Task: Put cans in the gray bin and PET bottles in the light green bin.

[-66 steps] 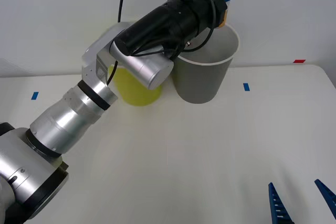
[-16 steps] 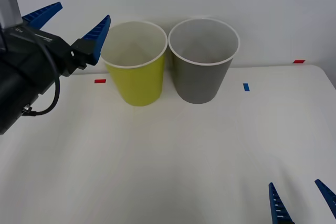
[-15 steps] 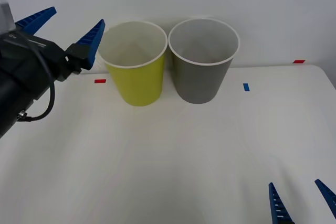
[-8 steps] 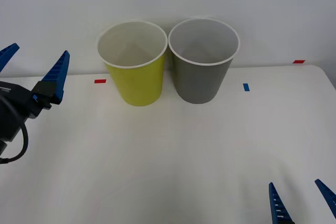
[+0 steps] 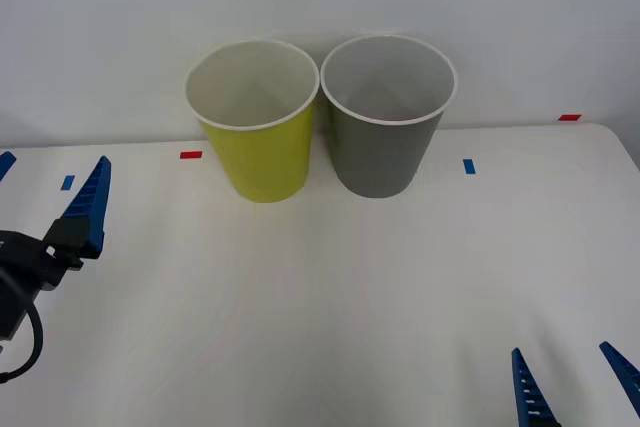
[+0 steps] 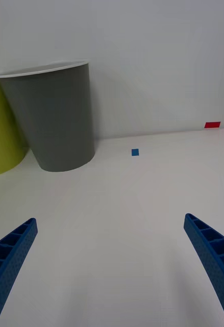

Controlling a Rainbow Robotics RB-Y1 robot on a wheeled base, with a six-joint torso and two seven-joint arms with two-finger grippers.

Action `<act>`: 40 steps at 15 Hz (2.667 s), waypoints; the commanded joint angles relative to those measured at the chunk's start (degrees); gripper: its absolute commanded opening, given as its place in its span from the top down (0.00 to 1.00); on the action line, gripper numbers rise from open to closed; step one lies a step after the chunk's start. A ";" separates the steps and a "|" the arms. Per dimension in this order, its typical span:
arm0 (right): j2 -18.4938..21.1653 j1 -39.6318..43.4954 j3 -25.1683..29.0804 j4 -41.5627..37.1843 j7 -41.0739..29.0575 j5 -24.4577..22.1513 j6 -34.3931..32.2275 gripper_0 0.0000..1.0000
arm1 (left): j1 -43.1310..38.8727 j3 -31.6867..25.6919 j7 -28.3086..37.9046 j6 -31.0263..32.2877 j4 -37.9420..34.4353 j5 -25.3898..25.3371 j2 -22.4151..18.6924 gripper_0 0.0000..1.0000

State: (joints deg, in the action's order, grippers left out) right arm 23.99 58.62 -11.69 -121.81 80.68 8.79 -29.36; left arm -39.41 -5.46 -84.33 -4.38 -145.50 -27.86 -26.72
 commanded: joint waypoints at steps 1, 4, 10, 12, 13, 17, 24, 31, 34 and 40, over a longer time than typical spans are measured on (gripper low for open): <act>0.00 0.00 0.00 0.00 0.00 0.00 0.00 0.00 | -2.07 5.28 -1.01 13.96 8.04 2.89 -1.32 0.00; 0.00 0.00 0.00 0.00 0.00 0.00 0.00 0.00 | -5.94 7.83 -0.22 20.90 11.38 8.17 -1.32 0.00; 0.00 0.00 0.00 0.00 0.00 0.00 0.00 0.00 | -15.78 10.47 1.80 23.98 11.64 9.93 -0.88 0.00; 0.00 0.00 0.00 0.00 0.00 0.00 0.00 0.00 | -18.94 10.47 2.50 24.15 11.64 12.39 -0.52 0.00; 0.00 0.00 0.00 0.00 0.00 0.00 0.00 0.00 | -20.70 10.29 2.94 24.68 11.64 14.06 0.35 0.00; 0.00 0.00 0.00 0.00 0.00 0.00 0.00 0.00 | -26.77 10.47 4.52 26.88 11.64 16.08 2.55 0.00; 0.00 0.00 0.00 0.00 0.00 0.00 0.00 0.00 | -30.72 11.43 5.84 33.56 16.91 16.96 2.55 0.00; 0.00 0.00 0.00 0.00 0.00 0.00 0.00 0.00 | -32.92 11.70 5.84 35.40 16.91 17.40 2.73 0.00; 0.00 0.00 0.00 0.00 0.00 0.00 0.00 0.00 | -32.92 11.70 5.84 35.40 16.91 17.40 2.73 0.00; 0.00 0.00 0.00 0.00 0.00 0.00 0.00 0.00 | -32.92 11.70 5.84 35.40 16.91 17.40 2.73 0.00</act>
State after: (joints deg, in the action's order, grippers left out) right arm 23.99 58.62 -11.69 -121.82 80.68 8.79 -29.36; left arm -72.34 6.24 -78.49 31.04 -128.59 -10.45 -23.99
